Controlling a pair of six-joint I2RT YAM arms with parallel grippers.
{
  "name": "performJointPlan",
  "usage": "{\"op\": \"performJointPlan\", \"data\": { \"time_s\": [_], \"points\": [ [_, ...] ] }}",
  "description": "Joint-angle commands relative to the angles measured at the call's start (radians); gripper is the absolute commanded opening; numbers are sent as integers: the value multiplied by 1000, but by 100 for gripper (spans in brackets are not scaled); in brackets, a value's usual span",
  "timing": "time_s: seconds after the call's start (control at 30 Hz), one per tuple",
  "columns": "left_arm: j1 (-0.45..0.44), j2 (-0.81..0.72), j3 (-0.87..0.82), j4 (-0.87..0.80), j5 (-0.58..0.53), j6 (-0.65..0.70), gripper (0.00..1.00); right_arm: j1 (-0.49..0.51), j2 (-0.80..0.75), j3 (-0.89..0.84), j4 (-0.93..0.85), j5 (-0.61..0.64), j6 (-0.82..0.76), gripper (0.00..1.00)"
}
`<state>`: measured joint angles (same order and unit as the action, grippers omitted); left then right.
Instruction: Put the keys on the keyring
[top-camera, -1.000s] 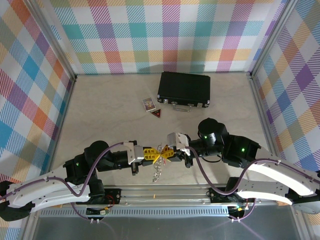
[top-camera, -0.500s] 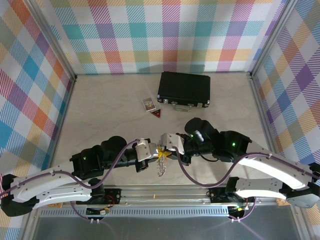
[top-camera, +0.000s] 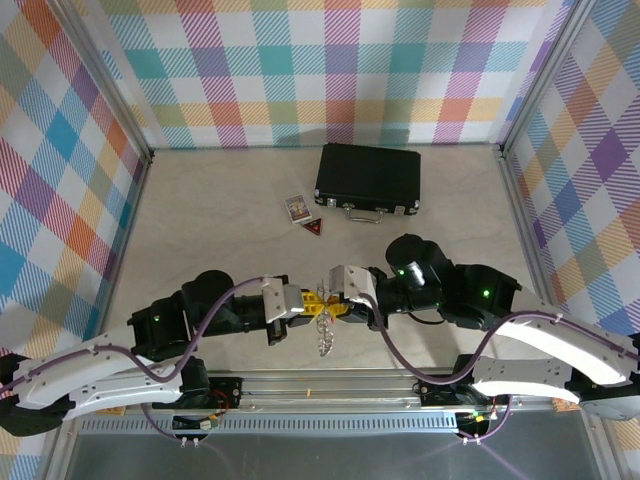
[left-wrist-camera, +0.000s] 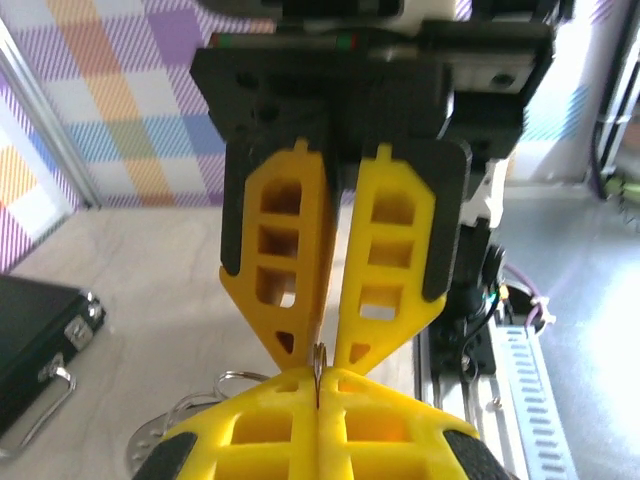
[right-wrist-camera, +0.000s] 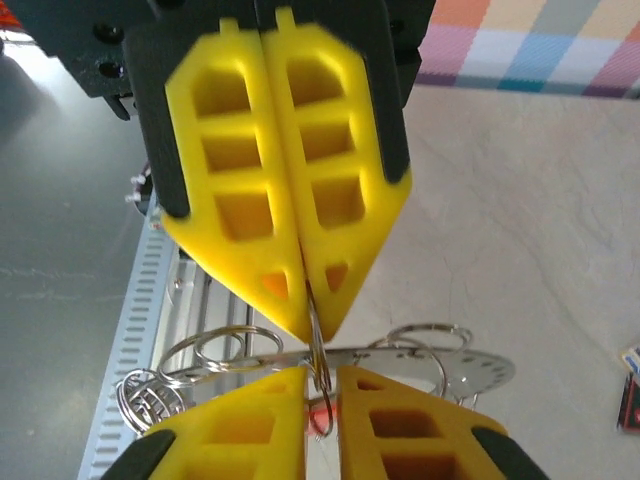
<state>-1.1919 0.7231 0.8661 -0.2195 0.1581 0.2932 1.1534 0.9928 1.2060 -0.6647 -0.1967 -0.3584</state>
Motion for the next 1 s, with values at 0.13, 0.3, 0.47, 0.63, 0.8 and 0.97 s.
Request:
{"op": "performJointPlan", "data": {
  "time_s": [0.13, 0.3, 0.47, 0.63, 0.8, 0.97],
  "points": [
    [-1, -62, -38, 171, 85, -58, 0, 6, 1, -4, 51, -66, 30, 15],
    [0, -62, -44, 174, 89, -59, 0, 6, -15, -8, 68, -88, 35, 11],
    [-1, -71, -52, 180, 92, -57, 0, 6, -39, -22, 68, -100, 31, 21],
    [-1, -88, -58, 180, 102, -58, 0, 6, -71, -26, 37, -69, 16, 33],
    [-1, -94, -58, 179, 105, -58, 0, 6, -88, -15, 41, -94, 18, 37],
    [-2, -92, -55, 178, 112, -58, 0, 6, -88, -23, 91, -134, 35, 38]
  ]
}}
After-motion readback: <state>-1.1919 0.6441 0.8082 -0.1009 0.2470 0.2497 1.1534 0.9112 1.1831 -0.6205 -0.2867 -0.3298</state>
